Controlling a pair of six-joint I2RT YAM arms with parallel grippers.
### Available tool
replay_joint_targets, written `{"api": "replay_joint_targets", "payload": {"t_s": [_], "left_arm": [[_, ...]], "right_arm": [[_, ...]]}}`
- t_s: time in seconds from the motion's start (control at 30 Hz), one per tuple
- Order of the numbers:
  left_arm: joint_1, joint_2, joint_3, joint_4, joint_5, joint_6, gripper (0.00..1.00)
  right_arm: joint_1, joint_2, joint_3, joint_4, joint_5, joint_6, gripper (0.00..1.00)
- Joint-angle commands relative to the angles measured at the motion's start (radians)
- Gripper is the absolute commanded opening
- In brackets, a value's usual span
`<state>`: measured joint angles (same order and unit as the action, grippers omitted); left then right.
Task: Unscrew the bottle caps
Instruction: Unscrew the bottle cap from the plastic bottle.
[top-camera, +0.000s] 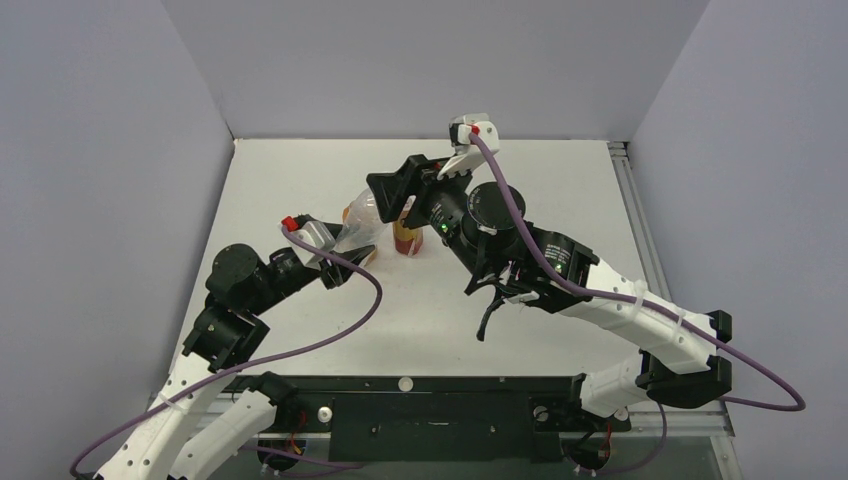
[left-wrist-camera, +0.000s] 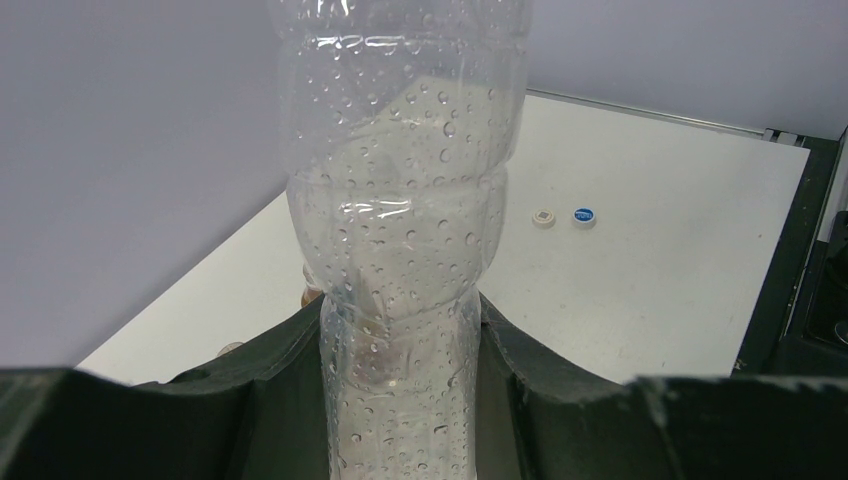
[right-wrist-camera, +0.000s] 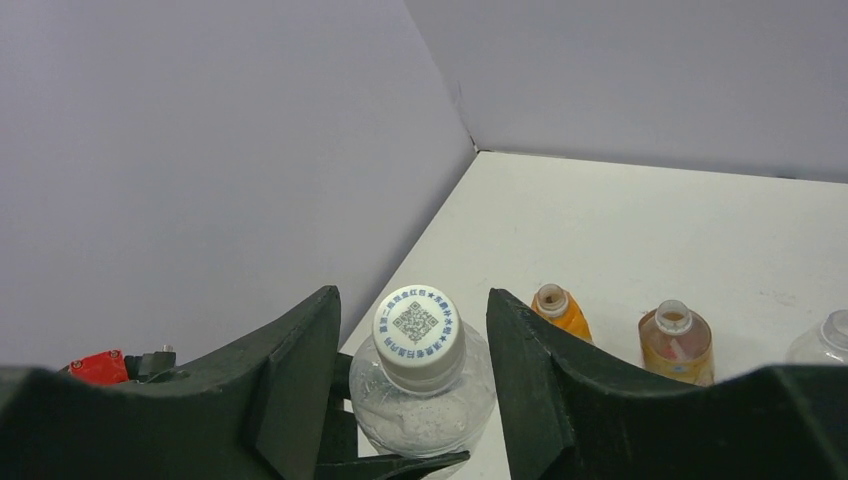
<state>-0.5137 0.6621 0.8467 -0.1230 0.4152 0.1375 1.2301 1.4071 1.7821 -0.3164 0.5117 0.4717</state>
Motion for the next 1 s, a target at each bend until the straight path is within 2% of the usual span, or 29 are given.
{"api": "replay_joint_targets", "payload": {"t_s": [0.0,0.17,0.47,0.6,0.8,0.9,0.97], "left_arm": [[0.0,-0.004,0.011,0.046,-0.009,0.004,0.0],[0.0,-0.003,0.011,0.048,-0.009,0.004,0.0],[0.0,-0.004,0.01,0.044,-0.004,0.002,0.0],[0.0,-0.006,0.014,0.045,0.023,-0.022,0.0],[0.001,-0.006,0.052,0.037,0.264,-0.145,0.0],[0.003,-0.004,0.065,0.026,0.387,-0.215,0.0],[0.004,-0.005,0.065,0.019,0.411,-0.224,0.0]], "right_arm": [[-0.007,-0.006,-0.009,0.023,-0.026,-0.01,0.52],[-0.007,0.001,-0.01,0.023,-0.034,-0.008,0.49],[-0.019,-0.017,-0.027,0.036,-0.043,-0.008,0.24],[-0.047,-0.049,-0.047,0.065,-0.122,-0.033,0.17],[-0.209,-0.183,-0.194,0.256,-0.707,-0.063,0.17],[-0.264,-0.234,-0.225,0.298,-0.833,-0.071,0.17],[-0.286,-0.259,-0.234,0.303,-0.884,-0.075,0.17]]}}
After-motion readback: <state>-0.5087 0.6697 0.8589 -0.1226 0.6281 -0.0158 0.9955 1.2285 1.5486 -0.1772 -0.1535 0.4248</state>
